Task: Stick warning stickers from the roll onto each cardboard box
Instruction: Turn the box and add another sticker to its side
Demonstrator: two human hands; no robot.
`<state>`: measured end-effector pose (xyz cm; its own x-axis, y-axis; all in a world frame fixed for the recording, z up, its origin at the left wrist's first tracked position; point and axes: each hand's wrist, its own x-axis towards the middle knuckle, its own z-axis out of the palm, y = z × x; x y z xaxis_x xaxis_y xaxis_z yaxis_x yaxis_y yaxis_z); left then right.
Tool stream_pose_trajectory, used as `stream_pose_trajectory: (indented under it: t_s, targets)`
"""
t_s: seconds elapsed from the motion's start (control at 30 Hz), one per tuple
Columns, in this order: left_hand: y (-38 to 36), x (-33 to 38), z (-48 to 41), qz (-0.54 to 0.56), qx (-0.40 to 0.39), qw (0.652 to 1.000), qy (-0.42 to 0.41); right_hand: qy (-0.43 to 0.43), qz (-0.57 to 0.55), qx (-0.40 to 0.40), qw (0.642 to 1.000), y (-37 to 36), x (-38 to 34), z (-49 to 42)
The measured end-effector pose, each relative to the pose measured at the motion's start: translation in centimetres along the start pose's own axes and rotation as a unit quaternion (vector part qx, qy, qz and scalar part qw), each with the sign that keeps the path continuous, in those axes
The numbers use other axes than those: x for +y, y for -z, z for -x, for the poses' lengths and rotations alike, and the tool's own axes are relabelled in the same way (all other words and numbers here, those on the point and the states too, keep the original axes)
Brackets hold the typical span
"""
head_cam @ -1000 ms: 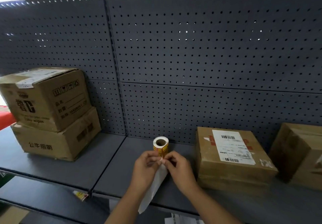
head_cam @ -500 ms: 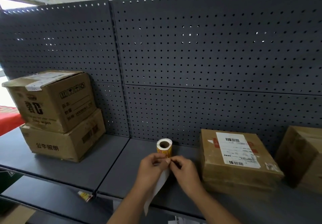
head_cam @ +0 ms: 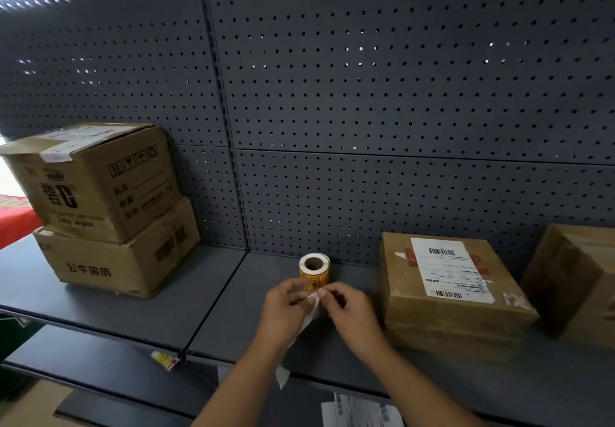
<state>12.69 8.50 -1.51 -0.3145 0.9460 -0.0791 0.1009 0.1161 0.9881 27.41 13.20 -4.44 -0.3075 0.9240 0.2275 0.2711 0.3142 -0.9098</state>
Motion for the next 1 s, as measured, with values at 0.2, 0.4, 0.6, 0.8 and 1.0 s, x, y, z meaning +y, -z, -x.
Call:
stream_pose_trajectory:
  t_s: [0.2,0.4,0.6,0.8,1.0]
  targets:
    - [0.0,-0.2,-0.1,-0.017,0.007,0.999,-0.041,-0.013,0.001,0.002,1.000,-0.3,-0.1,-0.3]
    - [0.1,-0.1,-0.1,0.026,0.000,0.999,-0.041,-0.014,-0.002,0.010,1.000,-0.5,0.2,-0.2]
    - [0.3,-0.5,-0.3,-0.020,0.010,0.998,-0.061,-0.020,0.002,0.020,1.000,-0.7,0.3,-0.1]
    - [0.3,-0.8,-1.1,-0.132,0.003,0.987,-0.093,-0.034,0.017,0.039,0.999,-1.0,0.3,-0.6]
    - [0.3,-0.7,-1.3,-0.183,0.029,0.976,-0.116,-0.062,0.020,0.052,0.997,-1.1,-0.4,-0.3]
